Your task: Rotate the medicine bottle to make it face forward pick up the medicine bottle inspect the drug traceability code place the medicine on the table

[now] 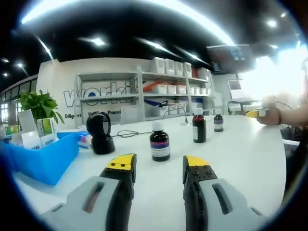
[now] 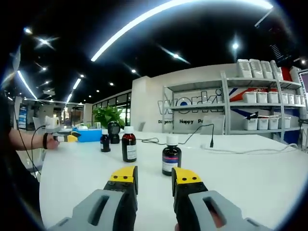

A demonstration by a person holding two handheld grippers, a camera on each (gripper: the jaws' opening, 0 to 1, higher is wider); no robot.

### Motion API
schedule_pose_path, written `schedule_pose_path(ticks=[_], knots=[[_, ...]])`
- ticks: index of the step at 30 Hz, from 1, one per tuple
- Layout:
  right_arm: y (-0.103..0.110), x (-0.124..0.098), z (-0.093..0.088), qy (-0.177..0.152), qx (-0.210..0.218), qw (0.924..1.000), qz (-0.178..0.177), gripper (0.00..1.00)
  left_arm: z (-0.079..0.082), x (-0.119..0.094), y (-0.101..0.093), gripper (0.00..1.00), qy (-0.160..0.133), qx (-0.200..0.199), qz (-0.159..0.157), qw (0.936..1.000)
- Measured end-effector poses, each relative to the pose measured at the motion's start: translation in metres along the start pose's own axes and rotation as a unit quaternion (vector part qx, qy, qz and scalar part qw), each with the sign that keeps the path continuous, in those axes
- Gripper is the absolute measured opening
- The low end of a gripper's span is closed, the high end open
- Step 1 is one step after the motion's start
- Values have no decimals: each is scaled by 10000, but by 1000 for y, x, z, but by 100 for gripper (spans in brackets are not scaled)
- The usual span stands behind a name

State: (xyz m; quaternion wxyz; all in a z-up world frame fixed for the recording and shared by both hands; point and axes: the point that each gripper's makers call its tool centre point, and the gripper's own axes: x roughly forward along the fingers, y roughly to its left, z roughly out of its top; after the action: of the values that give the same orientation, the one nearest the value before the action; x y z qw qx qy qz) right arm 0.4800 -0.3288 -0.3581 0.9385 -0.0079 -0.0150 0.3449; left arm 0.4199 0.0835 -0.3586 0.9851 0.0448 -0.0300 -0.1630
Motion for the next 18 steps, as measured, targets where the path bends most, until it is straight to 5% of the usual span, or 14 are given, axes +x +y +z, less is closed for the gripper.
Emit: schedule_pose_path(ticks=[18], knots=[[1, 0, -1, 12, -7, 10000, -19, 21, -2, 0, -1, 29, 18, -32, -34, 10000]])
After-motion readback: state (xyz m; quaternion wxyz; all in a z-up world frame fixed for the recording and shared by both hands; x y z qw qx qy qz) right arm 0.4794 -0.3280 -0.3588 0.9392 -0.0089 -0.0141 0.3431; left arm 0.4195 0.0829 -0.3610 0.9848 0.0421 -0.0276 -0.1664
